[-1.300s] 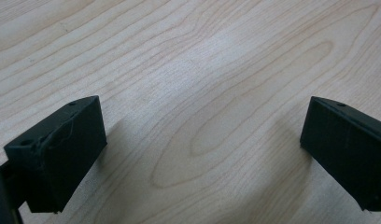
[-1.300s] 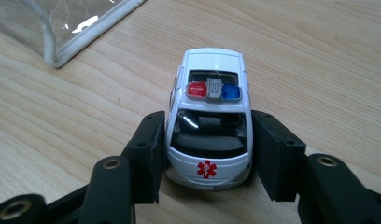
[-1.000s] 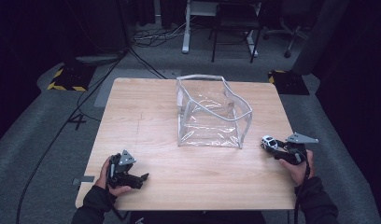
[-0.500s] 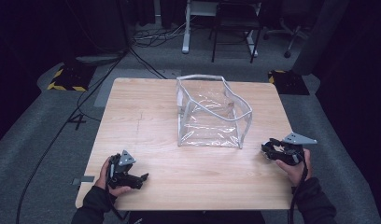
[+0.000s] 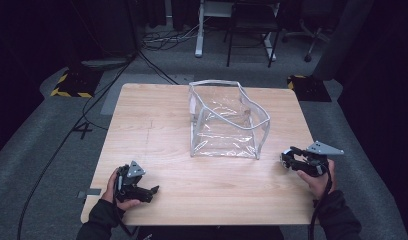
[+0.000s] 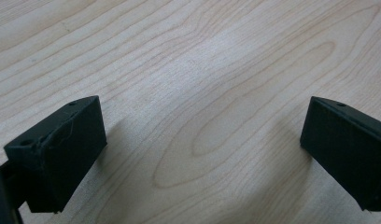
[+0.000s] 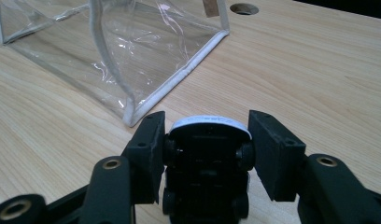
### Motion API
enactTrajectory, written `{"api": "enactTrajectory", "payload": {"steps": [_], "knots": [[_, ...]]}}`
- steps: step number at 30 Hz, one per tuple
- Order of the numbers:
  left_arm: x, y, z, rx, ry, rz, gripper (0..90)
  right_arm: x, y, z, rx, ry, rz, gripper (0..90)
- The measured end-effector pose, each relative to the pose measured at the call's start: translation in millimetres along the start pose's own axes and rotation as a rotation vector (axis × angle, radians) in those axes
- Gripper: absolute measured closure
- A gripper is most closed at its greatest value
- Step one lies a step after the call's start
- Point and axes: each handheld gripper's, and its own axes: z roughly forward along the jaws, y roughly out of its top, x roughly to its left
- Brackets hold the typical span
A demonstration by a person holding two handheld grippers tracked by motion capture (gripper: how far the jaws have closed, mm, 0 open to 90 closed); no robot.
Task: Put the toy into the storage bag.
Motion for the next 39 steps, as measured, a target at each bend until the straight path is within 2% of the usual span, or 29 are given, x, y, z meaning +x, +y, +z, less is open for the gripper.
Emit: {"api": "enactTrajectory", "payload": {"steps": [7,16,24,39], "knots": [[0.0,0.0,0.0,0.0,0.0,0.0,0.5,-0.8,8.8,-5.2,-0.034,0.011,0.022,48.8],[0.0,0.0,0.0,0.0,0.0,0.0,0.5,1.3,30.8,-7.6,-0.055,0.009,0.009,48.9],[0.0,0.0,0.0,0.0,0.0,0.0,0.5,2.7,52.5,-8.1,-0.067,0.012,-0.025,48.9],[0.0,0.0,0.0,0.0,0.0,0.0,0.5,-1.0,86.7,-13.3,-0.097,0.005,-0.037,48.8]]}}
